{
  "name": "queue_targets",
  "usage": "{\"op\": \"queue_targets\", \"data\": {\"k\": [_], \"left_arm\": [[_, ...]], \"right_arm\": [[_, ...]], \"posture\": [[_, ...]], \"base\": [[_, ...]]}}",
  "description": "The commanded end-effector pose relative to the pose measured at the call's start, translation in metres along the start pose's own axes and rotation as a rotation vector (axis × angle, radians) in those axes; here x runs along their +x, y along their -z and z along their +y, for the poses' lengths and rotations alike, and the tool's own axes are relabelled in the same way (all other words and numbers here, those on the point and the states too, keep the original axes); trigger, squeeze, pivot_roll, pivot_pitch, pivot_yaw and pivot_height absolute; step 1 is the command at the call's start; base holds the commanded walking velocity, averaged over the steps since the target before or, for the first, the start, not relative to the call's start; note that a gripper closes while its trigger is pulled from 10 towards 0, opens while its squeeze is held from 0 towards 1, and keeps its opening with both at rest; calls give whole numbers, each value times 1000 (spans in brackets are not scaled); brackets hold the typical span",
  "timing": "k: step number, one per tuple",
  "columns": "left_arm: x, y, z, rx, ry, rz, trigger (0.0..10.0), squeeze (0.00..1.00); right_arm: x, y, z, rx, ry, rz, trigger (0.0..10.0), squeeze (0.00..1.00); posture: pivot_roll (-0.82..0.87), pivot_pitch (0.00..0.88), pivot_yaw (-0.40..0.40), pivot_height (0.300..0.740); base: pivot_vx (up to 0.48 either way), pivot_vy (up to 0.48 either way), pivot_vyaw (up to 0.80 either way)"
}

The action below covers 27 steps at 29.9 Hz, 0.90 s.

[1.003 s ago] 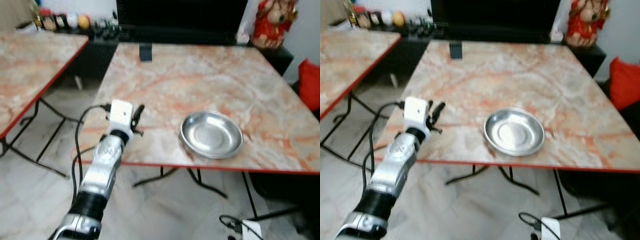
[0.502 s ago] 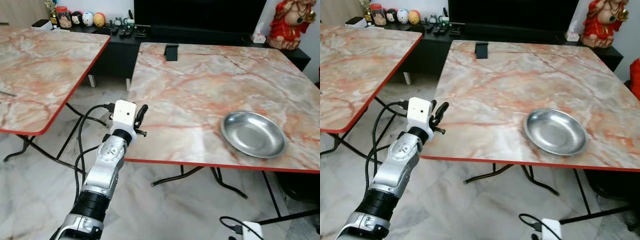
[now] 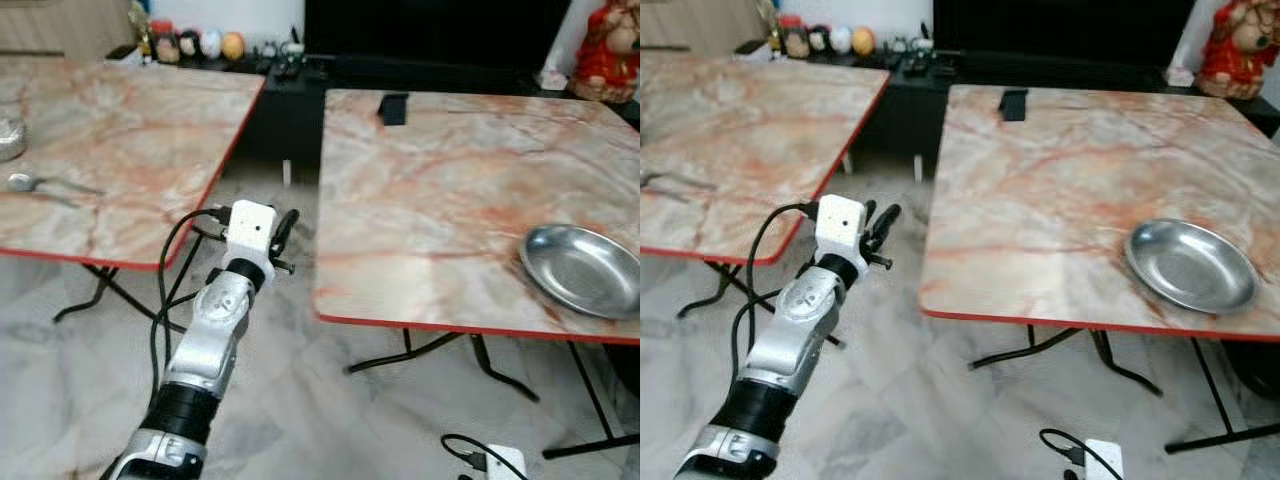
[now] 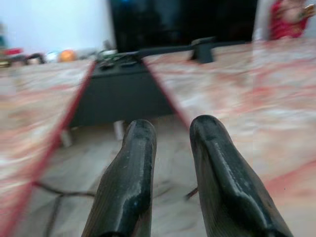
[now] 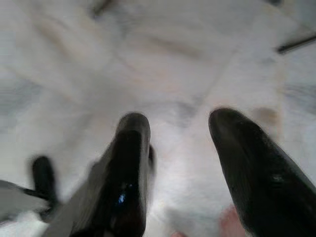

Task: Setting the table

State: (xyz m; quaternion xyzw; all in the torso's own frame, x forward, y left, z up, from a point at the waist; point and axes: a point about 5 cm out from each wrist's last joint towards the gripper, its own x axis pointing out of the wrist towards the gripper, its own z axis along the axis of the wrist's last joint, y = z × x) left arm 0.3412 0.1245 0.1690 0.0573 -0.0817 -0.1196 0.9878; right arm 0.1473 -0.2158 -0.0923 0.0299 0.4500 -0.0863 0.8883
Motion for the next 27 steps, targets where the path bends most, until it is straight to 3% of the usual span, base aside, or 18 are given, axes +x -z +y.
{"op": "queue_targets", "data": {"k": [1, 27], "left_arm": [[2, -4, -9, -8, 31, -11, 10000, 0], [4, -6, -10, -38, 9, -7, 10000, 0]], "right_arm": [[-2, 4, -7, 0, 18, 14, 10000, 0], [-1, 2, -7, -10, 10, 12, 10000, 0]], "posture": [[116, 0, -43, 707], [122, 0, -51, 707]], "base": [[0, 341, 0], [0, 343, 0]]}}
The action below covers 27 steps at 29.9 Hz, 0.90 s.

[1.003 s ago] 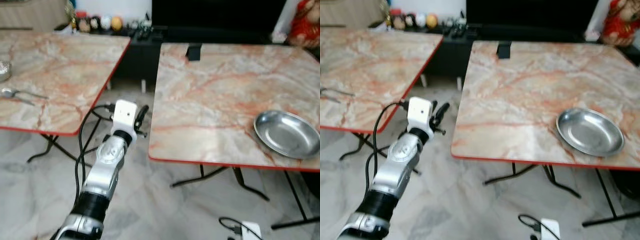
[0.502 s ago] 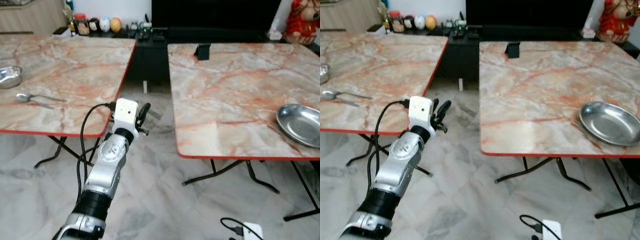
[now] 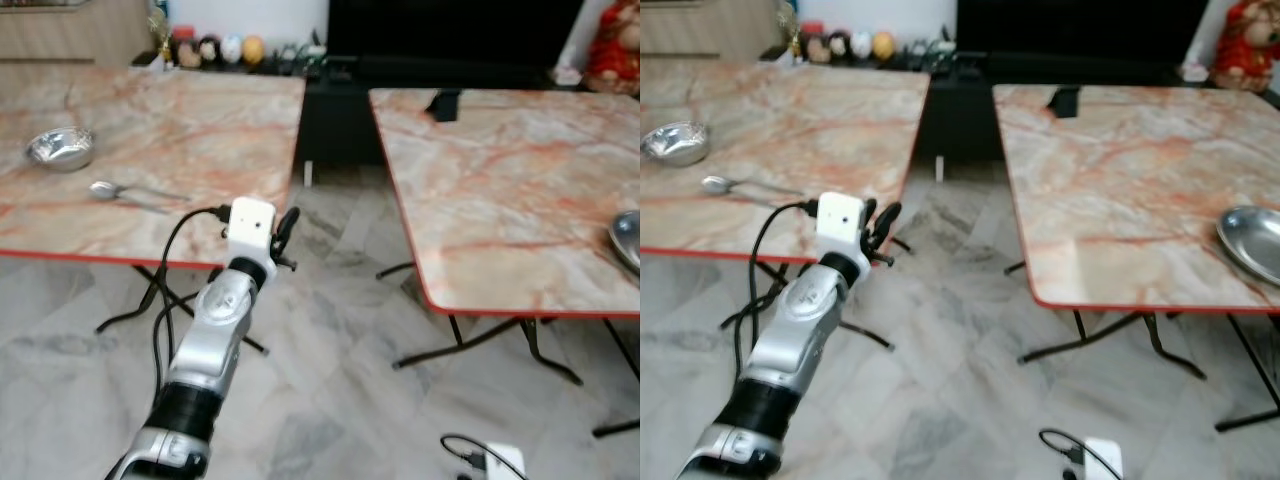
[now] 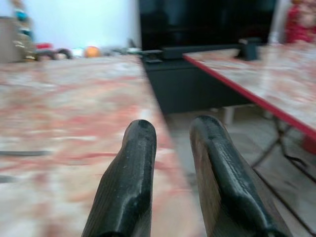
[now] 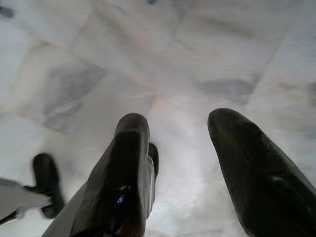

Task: Setting the table

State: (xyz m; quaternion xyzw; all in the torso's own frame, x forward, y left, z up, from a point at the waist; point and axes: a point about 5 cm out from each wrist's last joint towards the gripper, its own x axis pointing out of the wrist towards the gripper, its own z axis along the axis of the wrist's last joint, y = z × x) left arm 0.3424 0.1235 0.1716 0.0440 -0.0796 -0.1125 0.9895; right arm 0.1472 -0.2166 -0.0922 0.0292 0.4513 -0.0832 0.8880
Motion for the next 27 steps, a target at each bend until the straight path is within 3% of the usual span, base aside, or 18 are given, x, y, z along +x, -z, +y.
{"op": "queue_targets", "data": {"k": [1, 27], "left_arm": [[2, -3, -10, -13, 26, -8, 10000, 0], [4, -5, -9, 1, 25, -10, 10000, 0]], "right_arm": [[-1, 2, -6, -6, 15, 10, 10000, 0], [-1, 1, -7, -4, 26, 10, 10000, 0]], "posture": [[122, 0, -51, 707], [137, 0, -46, 707]], "base": [[0, 345, 0], [0, 351, 0]]}}
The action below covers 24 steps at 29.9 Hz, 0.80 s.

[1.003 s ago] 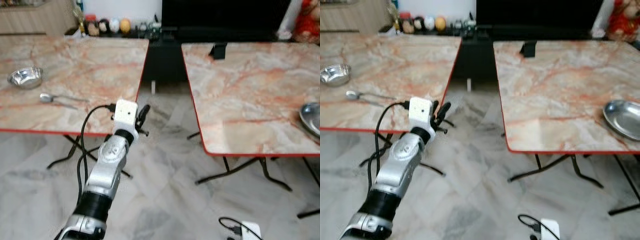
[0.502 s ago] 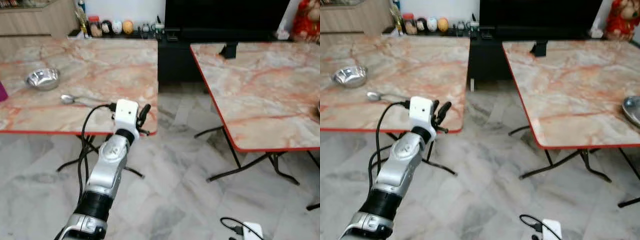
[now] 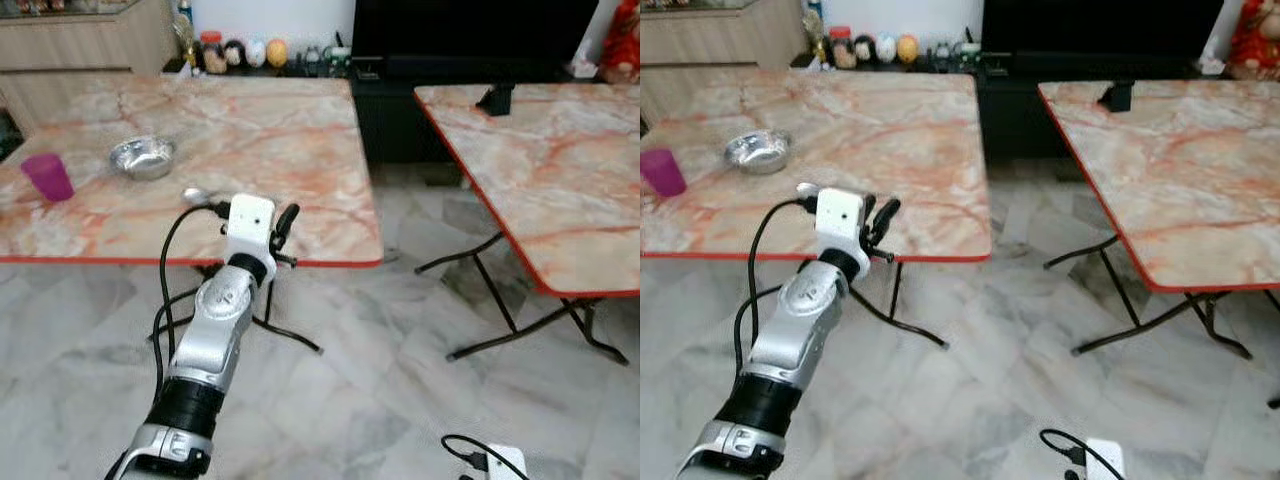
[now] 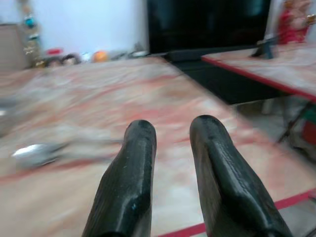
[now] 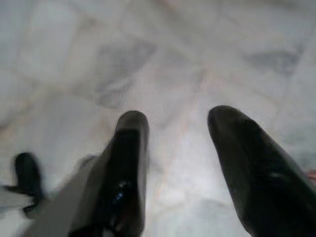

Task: Setting the table

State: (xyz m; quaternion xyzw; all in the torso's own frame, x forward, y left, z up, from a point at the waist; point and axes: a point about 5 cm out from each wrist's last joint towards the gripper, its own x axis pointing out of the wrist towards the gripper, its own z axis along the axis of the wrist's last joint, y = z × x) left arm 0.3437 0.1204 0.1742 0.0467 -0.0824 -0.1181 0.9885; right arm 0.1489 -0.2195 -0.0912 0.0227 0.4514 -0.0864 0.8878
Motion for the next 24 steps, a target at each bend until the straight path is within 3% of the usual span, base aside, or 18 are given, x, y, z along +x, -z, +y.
{"op": "queue_targets", "data": {"k": [1, 24], "left_arm": [[1, -2, -7, -5, 13, -4, 10000, 0], [4, -4, -8, -4, 22, -15, 10000, 0]], "right_arm": [[-1, 4, -4, 5, 15, 12, 10000, 0], [-2, 5, -4, 12, 19, 13, 10000, 0]], "posture": [[138, 0, -48, 707], [137, 0, -47, 707]], "base": [[0, 352, 0], [0, 355, 0]]}}
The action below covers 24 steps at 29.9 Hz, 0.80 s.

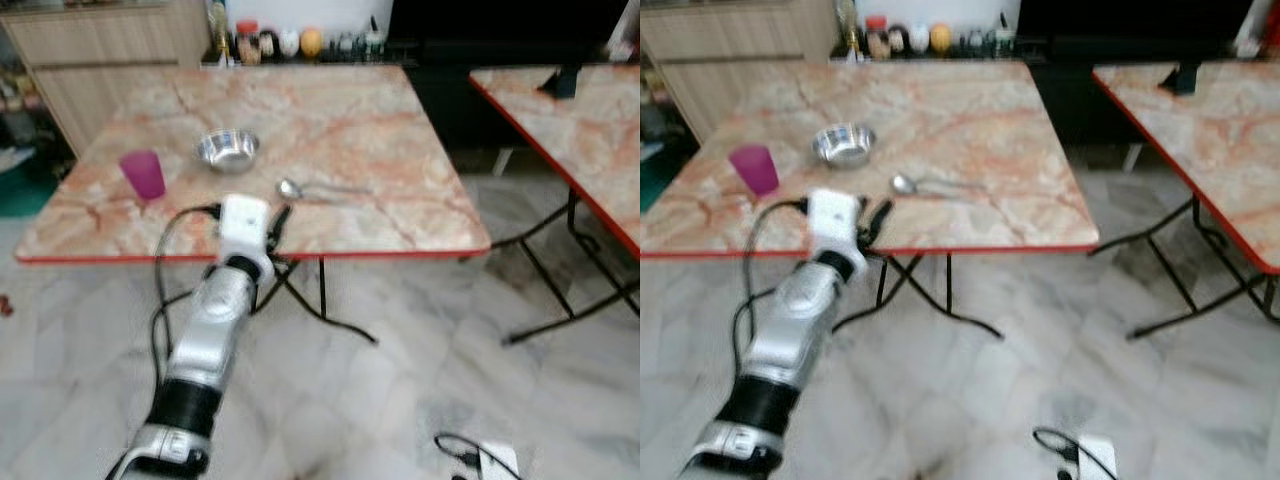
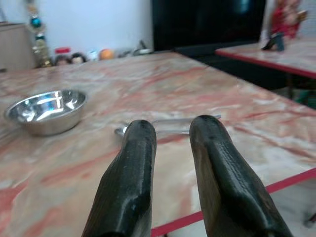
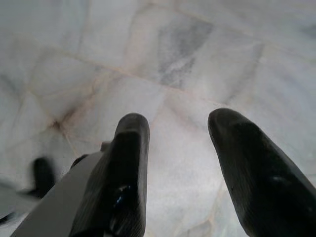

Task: Setting the table

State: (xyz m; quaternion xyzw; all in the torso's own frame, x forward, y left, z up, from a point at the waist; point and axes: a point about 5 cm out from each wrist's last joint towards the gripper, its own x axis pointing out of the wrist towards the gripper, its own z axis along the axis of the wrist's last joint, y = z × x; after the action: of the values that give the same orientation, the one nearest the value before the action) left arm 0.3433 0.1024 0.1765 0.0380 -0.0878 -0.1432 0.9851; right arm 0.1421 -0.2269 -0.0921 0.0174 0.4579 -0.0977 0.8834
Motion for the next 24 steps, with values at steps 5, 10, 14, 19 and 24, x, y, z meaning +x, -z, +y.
{"op": "queue_targets", "data": {"k": [5, 10, 14, 19, 24], "left_arm": [[-2, 1, 9, 17, -28, 4, 10000, 0], [-2, 1, 10, 23, -31, 7, 10000, 0], [-3, 2, 10, 24, -34, 9, 10000, 0], [-4, 4, 14, 28, -49, 15, 10000, 0], [-7, 7, 18, 48, -62, 23, 10000, 0]], "right_arm": [[0, 0, 4, 15, -7, -1, 10000, 0], [1, -1, 4, 17, -9, -3, 10000, 0], [1, -1, 4, 15, -8, -4, 10000, 0], [1, -2, 3, 10, -11, -4, 10000, 0], [1, -2, 3, 8, -11, -4, 10000, 0]], "posture": [[139, 0, -48, 707], [135, 0, -49, 707], [137, 0, -51, 707], [141, 0, -55, 707], [141, 0, -55, 707]], "base": [[0, 352, 0], [0, 346, 0], [0, 333, 0], [0, 317, 0], [0, 0, 0]]}}
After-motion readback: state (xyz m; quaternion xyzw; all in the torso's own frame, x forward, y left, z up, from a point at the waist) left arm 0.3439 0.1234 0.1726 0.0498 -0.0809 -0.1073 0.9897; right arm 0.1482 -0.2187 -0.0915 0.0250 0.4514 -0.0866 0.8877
